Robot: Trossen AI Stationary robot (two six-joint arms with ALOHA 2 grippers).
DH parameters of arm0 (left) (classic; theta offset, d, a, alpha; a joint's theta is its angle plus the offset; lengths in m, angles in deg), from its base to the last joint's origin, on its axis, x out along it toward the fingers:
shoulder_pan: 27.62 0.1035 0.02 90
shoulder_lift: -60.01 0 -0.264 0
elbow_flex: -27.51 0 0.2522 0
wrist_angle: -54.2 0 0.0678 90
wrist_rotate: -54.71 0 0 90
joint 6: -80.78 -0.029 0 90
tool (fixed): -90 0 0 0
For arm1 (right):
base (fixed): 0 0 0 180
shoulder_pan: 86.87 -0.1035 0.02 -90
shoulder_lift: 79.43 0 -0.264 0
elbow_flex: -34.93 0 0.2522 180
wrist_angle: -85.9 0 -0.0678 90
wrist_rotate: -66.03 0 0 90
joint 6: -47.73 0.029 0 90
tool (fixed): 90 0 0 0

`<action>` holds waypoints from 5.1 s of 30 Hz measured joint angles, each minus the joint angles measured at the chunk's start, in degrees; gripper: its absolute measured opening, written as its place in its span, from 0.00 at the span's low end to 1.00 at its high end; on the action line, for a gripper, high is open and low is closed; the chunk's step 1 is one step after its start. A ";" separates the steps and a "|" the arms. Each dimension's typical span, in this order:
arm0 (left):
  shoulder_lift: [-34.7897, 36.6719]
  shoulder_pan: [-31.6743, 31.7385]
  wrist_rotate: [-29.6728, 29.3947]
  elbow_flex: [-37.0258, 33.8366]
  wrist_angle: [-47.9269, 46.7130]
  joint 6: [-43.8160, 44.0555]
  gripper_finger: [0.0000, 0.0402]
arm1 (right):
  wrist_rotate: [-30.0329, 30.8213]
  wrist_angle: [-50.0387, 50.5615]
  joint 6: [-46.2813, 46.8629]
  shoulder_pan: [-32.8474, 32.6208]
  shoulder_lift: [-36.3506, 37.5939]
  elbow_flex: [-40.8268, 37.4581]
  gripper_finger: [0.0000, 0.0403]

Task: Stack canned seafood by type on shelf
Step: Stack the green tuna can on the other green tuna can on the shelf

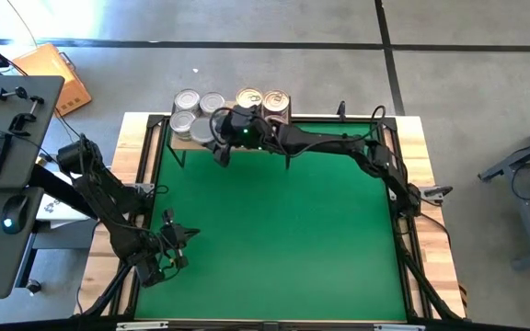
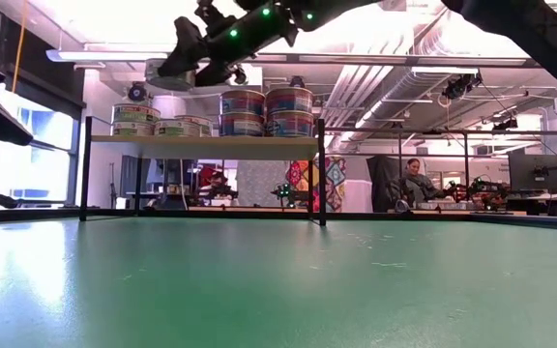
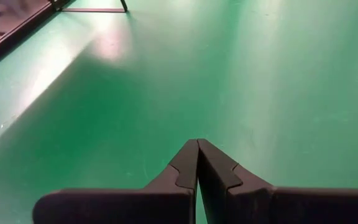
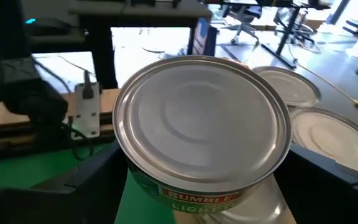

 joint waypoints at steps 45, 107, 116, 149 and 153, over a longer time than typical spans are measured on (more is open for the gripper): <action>0.02 2.54 0.57 0.02 0.44 -1.95 0.00 | -1.83 -5.97 1.43 -0.57 -3.85 -0.15 0.86; 0.04 4.08 -0.85 0.02 0.37 1.22 0.00 | 5.07 11.36 7.75 0.19 -5.35 9.19 0.86; 0.04 4.08 -0.85 0.02 0.24 1.51 0.00 | 2.65 9.01 7.03 1.50 -5.72 9.27 0.86; 0.00 2.78 -20.51 15.85 3.92 -65.06 0.08 | 3.37 10.91 6.39 -17.62 15.44 -24.77 0.86; 0.00 5.37 -16.00 15.82 6.84 -75.00 0.25 | 3.31 -3.74 11.73 -17.88 20.06 -36.02 0.86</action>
